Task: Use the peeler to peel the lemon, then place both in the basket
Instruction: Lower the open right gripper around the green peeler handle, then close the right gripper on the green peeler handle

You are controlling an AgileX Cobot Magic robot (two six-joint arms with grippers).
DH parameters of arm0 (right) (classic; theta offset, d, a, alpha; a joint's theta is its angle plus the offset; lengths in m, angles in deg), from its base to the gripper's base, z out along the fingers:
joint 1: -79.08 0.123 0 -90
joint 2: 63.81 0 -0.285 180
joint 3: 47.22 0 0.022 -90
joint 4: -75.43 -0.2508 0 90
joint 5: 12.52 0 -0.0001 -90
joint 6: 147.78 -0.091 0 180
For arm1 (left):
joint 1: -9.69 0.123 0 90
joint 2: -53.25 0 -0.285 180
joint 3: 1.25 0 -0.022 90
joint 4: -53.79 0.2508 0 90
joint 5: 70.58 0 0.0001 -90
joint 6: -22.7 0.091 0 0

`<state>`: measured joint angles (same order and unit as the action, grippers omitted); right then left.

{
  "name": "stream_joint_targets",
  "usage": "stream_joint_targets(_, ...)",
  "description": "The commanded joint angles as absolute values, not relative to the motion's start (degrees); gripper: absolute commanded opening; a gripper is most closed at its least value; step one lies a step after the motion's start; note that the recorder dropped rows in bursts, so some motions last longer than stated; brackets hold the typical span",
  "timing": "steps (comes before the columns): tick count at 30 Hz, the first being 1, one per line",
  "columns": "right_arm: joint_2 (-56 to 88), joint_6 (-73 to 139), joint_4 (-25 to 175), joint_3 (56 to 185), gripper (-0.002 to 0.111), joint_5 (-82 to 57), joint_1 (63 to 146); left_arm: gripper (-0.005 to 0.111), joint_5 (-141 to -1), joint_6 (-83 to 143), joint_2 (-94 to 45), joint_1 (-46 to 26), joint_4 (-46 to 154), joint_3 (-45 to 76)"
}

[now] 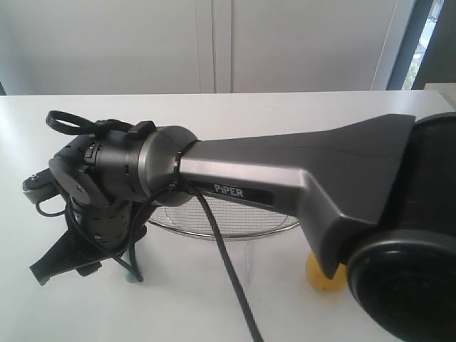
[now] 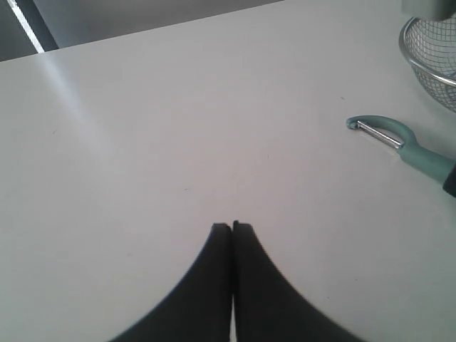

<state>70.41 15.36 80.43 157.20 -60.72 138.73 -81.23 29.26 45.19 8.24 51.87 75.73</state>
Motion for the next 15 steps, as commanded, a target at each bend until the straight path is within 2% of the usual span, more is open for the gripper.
stream_joint_targets(1,70.45,13.78,81.89,157.42,0.047,-59.9,137.32,0.0,-81.36,28.97,45.46,8.34,51.34,75.97)
stream_joint_targets(15,70.57,12.48,83.29,157.42,0.047,-58.48,136.61,0.0,-81.36,28.97,45.46,8.34,51.34,75.97)
